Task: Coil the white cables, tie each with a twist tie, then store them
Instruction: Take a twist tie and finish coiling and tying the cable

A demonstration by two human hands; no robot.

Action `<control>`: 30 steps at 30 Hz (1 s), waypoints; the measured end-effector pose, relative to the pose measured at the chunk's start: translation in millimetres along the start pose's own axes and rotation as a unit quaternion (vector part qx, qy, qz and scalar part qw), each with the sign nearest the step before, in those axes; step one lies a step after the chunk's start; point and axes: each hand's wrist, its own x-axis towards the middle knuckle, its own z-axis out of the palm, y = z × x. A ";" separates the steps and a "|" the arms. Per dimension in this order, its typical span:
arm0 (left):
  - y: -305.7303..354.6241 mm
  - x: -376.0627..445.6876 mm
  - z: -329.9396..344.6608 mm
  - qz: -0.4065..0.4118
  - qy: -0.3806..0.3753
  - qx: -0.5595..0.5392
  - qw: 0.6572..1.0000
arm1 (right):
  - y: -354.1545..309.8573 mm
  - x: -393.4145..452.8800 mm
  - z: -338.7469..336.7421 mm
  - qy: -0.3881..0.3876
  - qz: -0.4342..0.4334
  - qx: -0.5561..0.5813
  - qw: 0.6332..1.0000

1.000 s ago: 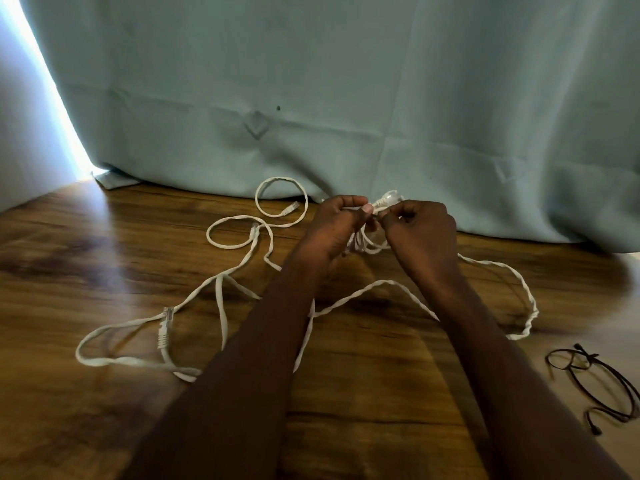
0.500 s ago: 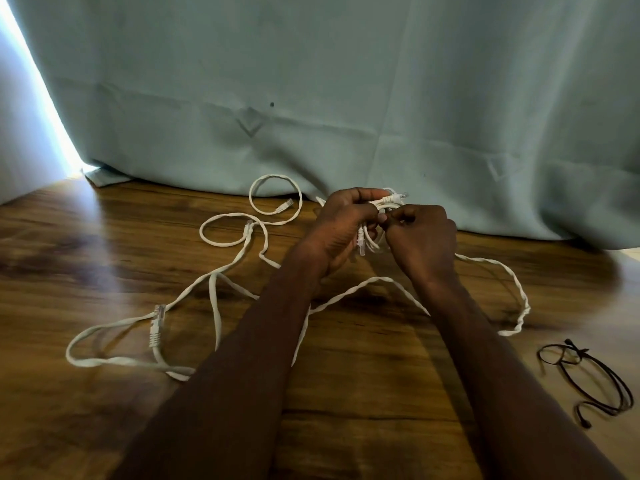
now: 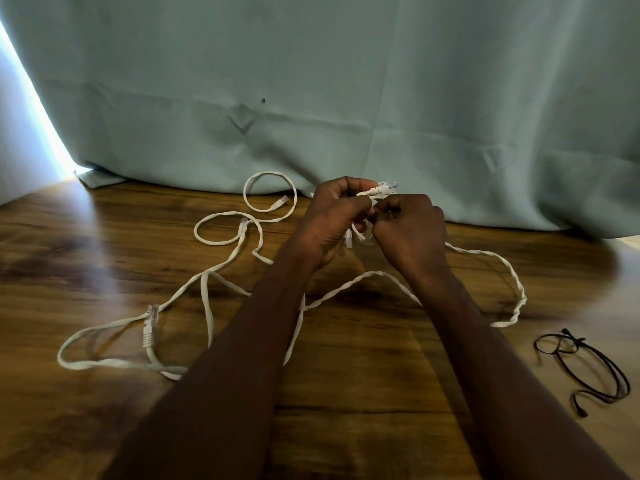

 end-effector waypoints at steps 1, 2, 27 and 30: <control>0.3 0.3 -0.2 0.006 0.011 0.008 1.000 | -0.7 0.6 0.2 -0.001 -0.002 0.001 1.000; 1.0 0.4 -0.4 0.010 0.024 0.017 1.000 | -1.2 1.3 0.6 -0.003 -0.005 0.003 1.000; -16.1 -1.6 -0.3 0.200 -0.018 0.360 0.911 | -5.1 4.5 -15.0 -0.027 0.140 0.229 0.963; -17.0 -2.7 -0.9 0.195 -0.042 0.378 0.904 | -2.7 5.5 -21.1 -0.033 0.199 0.301 0.932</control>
